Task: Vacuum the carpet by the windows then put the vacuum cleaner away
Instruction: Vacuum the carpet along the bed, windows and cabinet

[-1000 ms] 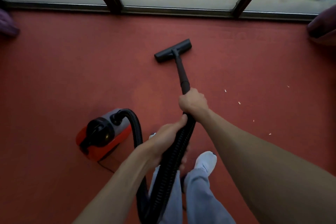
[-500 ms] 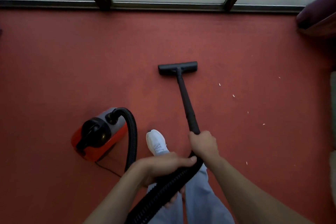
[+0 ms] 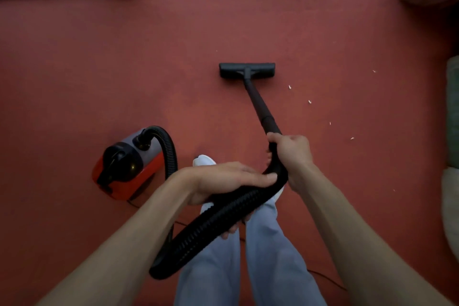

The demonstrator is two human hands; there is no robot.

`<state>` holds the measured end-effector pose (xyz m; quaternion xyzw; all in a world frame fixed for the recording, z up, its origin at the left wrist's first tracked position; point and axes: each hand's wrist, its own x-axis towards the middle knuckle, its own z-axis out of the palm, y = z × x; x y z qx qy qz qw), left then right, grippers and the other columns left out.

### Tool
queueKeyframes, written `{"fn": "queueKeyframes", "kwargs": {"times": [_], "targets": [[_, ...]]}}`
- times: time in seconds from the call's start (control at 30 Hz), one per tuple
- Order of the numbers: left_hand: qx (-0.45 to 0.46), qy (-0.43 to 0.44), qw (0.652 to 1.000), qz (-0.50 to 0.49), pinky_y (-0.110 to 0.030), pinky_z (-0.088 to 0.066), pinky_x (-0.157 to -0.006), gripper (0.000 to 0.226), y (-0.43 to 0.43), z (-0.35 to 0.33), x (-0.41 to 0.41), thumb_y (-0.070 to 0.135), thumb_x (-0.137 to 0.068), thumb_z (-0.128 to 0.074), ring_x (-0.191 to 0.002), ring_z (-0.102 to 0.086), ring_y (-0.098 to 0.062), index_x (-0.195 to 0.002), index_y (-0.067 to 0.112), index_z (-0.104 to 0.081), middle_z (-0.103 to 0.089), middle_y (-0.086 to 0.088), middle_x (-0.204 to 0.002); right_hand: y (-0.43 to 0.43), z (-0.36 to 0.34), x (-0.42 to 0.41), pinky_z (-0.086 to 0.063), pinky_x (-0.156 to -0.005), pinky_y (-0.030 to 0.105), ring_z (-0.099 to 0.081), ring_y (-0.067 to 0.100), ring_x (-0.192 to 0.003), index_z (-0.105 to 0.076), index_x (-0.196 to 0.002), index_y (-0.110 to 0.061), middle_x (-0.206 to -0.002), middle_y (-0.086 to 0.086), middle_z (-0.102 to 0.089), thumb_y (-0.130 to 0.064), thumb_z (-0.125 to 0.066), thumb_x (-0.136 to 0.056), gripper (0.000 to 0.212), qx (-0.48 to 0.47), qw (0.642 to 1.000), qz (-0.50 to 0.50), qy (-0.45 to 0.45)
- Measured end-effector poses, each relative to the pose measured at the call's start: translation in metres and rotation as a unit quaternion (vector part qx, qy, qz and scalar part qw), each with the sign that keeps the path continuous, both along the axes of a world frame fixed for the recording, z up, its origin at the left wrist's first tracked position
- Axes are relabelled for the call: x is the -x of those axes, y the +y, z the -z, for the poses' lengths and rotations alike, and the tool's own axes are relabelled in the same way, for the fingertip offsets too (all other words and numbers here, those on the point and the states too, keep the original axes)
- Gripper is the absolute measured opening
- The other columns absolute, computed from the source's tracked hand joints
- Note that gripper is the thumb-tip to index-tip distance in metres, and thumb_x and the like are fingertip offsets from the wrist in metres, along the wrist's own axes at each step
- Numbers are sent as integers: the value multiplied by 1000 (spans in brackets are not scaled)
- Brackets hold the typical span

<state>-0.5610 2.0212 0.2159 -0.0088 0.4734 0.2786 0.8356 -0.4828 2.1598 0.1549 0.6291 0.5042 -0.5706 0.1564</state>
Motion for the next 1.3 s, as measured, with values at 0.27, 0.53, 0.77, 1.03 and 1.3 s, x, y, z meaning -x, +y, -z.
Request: {"fn": "queueKeyframes", "kwargs": {"times": [0.27, 0.53, 0.77, 1.03, 1.3], "targets": [[-20, -45, 990, 133, -41, -58, -51, 59, 16, -2, -14, 56, -89, -64, -51, -63, -31, -104, 0, -56, -62, -23, -76, -6, -22, -53, -46, -49, 31, -50, 22, -43, -57, -71, 1, -58, 13, -56, -9, -60, -90, 21, 33, 989, 134, -46], [41, 188, 980, -52, -31, -53, -45, 51, 46, 8, -34, 57, -95, -52, -47, -59, -25, -102, 7, -58, -61, -11, -67, 47, 25, -6, -44, -44, 28, -47, 21, -42, -53, -91, 4, -61, 13, -52, -7, -61, -89, 13, 19, 986, 163, 8], [-16, 143, 988, -56, -39, -57, -52, 50, 45, -26, -18, 61, -94, -51, -52, -62, -31, -114, 16, -60, -65, -12, -67, 52, -20, -9, -43, -41, 24, -45, 19, -42, -52, -79, -1, -61, 13, -50, -3, -55, -89, 11, 20, 979, 201, 25], [-43, 337, 938, -65, -30, -56, -45, 47, 47, -18, -39, 40, -96, -59, -48, -62, -19, -141, 42, -44, -62, 5, -76, 48, 12, 5, -43, -43, 26, -44, 20, -45, -54, -90, -4, -61, 11, -47, 1, -52, -88, 6, 19, 969, 238, 60], [-94, 280, 946, -137, -32, -54, -52, 44, 55, -40, -25, 33, -90, -70, -51, -62, -18, -129, 48, -58, -71, -3, -81, 76, -31, 3, -45, -47, 27, -47, 20, -45, -54, -83, 1, -63, 14, -52, 0, -56, -87, 4, -6, 961, 265, 79]]}}
